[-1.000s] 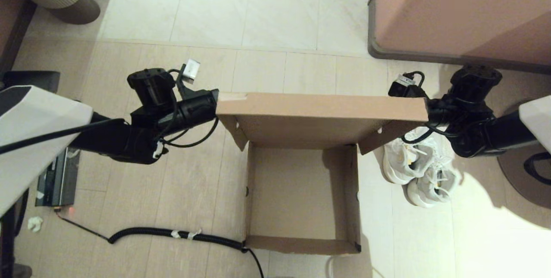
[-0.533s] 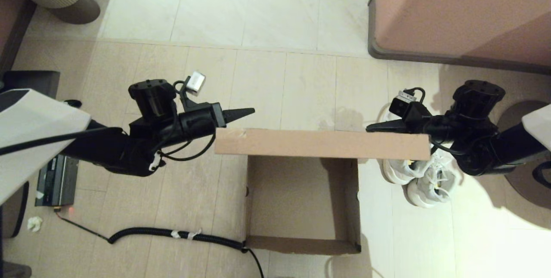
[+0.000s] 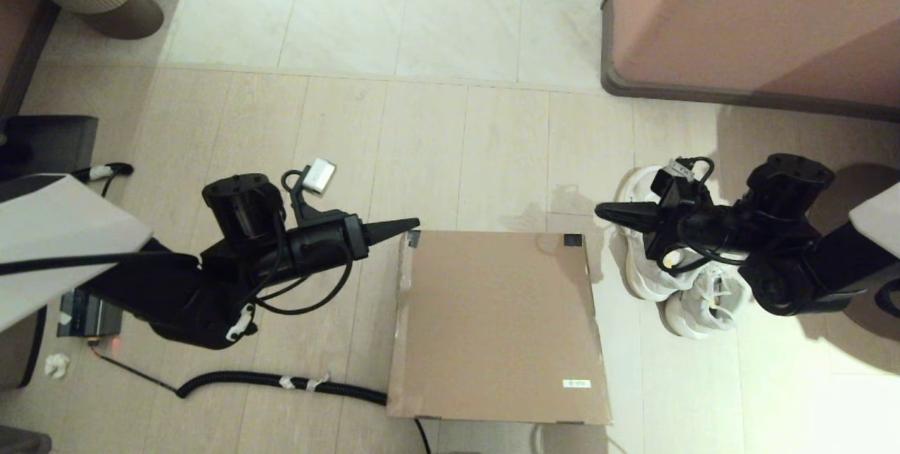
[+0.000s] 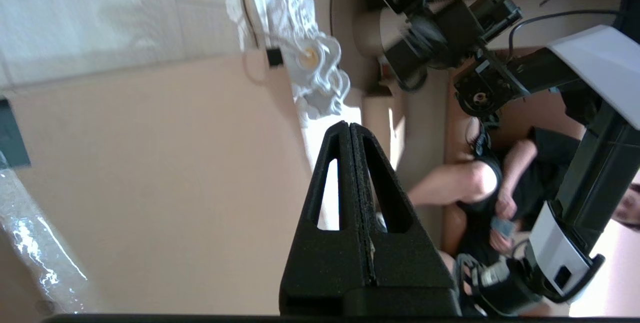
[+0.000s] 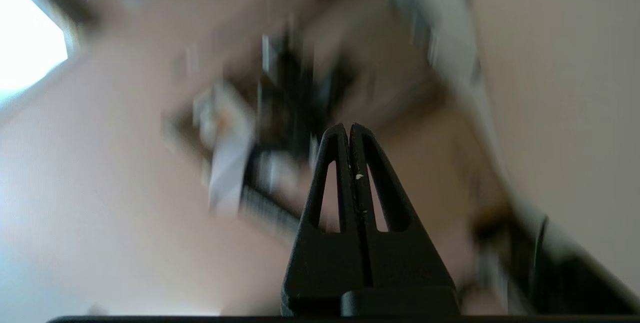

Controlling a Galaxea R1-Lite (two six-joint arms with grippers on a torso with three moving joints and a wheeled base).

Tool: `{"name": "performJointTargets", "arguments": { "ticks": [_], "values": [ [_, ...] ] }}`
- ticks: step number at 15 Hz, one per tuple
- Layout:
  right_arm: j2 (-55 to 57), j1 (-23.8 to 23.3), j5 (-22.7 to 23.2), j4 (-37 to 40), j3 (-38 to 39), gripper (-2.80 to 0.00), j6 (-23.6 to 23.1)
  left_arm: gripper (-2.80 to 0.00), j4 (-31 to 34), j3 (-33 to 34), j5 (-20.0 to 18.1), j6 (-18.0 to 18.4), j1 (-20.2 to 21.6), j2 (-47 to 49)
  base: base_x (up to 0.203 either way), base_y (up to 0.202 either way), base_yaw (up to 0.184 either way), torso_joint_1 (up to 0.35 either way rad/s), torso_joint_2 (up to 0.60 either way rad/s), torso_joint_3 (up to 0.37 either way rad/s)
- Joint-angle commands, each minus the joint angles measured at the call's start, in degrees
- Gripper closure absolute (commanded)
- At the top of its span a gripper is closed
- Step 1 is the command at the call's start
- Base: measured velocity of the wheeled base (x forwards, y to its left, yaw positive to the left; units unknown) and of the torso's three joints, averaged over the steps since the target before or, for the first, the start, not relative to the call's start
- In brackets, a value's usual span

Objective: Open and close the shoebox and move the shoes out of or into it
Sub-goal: Close the shoe box

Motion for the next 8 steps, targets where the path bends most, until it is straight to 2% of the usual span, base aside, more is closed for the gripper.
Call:
{"name": "performJointTargets", "arguments": {
  "ticks": [1,2,3,4,5,6,7,8],
  "values": [
    [1.67,0.13,-14.53,0.71,-3.89,0.0,0.42,0.0,-0.76,1.01,0.3,-0.25,0.34,-1.56,0.0,0.0,0.0,0.0,0.0,0.0],
    [2.3,0.19,-22.59,3.42,-6.95,0.0,0.31,0.0,-0.82,1.21,2.27,-0.15,0.45,-2.9,0.0,0.0,0.0,0.0,0.0,0.0],
    [2.81,0.15,-29.2,6.67,-9.44,0.0,0.01,0.0,-0.97,1.14,5.99,0.12,0.22,-3.66,0.0,0.0,0.0,0.0,0.0,0.0],
    [2.63,-0.12,-34.79,10.15,-10.16,0.0,-1.64,0.0,-1.33,0.55,11.48,1.01,-0.38,-4.19,0.0,0.0,0.0,0.0,0.0,0.0],
    [1.35,-0.34,-38.2,16.19,-10.1,0.0,-5.56,0.0,-1.53,-0.08,17.98,2.62,-1.03,-4.6,0.0,0.0,0.0,0.0,0.0,0.0],
    [-0.15,-0.36,-41.72,23.77,-10.01,0.0,-12.29,0.0,-1.54,-0.24,24.95,5.61,-1.38,-5.01,0.0,0.0,0.0,0.0,0.0,0.0],
    [-1.46,-0.24,-47.36,31.12,-10.09,0.0,-21.64,0.0,-1.48,0.34,30.88,11.25,-1.54,-5.48,0.0,0.0,0.0,0.0,0.0,0.0],
    [-2.51,0.28,-55.88,37.19,-10.14,0.0,-30.22,0.0,-1.28,2.33,34.72,16.54,-1.52,-5.96,0.0,0.0,0.0,0.0,0.0,0.0]
  ]
}}
